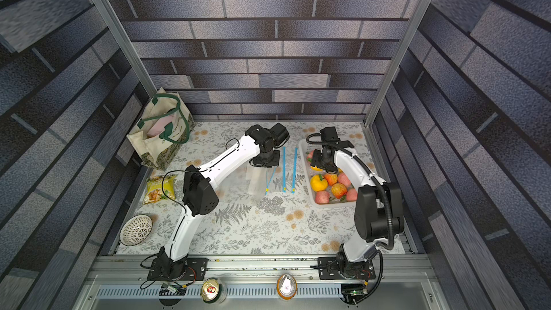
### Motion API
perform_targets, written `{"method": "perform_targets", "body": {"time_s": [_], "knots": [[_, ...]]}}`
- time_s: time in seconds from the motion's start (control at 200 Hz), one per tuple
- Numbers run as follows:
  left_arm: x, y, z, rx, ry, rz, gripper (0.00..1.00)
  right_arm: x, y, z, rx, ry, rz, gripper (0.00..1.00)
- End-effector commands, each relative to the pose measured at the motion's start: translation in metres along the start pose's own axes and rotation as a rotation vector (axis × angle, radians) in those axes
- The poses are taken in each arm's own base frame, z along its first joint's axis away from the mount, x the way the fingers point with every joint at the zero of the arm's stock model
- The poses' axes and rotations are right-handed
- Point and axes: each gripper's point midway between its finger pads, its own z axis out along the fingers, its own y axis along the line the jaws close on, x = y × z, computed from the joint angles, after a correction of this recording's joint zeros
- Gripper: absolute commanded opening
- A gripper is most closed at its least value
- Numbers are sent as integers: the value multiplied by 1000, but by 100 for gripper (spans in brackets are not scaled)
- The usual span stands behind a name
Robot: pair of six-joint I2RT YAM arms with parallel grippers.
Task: Place the peach in a zip-top bag and seal the zipper
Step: Pick up the peach from the basket.
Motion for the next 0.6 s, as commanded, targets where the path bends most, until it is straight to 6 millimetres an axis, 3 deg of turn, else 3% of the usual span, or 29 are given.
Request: {"method": "perform_targets", "body": {"time_s": [0.0, 0.055, 0.175, 0.256, 0.271, 0.466, 0.596], "knots": [[-10, -3, -19, 57, -32, 13, 0, 5, 0, -24, -13, -11, 1, 55], [-10, -5, -21, 77, -31, 21, 0, 2, 14, -40, -100, -48, 16, 55], [-9, -8, -23, 122, -24, 16, 0, -3, 66, -77, -443, -143, 77, 56], [-8, -8, -22, 151, -16, 6, 0, -6, 92, -90, -603, -165, 125, 56], [-8, -9, -22, 158, -16, 4, 0, 2, 92, -81, -611, -141, 140, 56], [-7, -9, -22, 235, -11, -29, 0, 10, 146, -62, -810, -77, 229, 56], [-5, -9, -21, 266, -12, -44, 0, 13, 165, -46, -859, -35, 293, 56]]}}
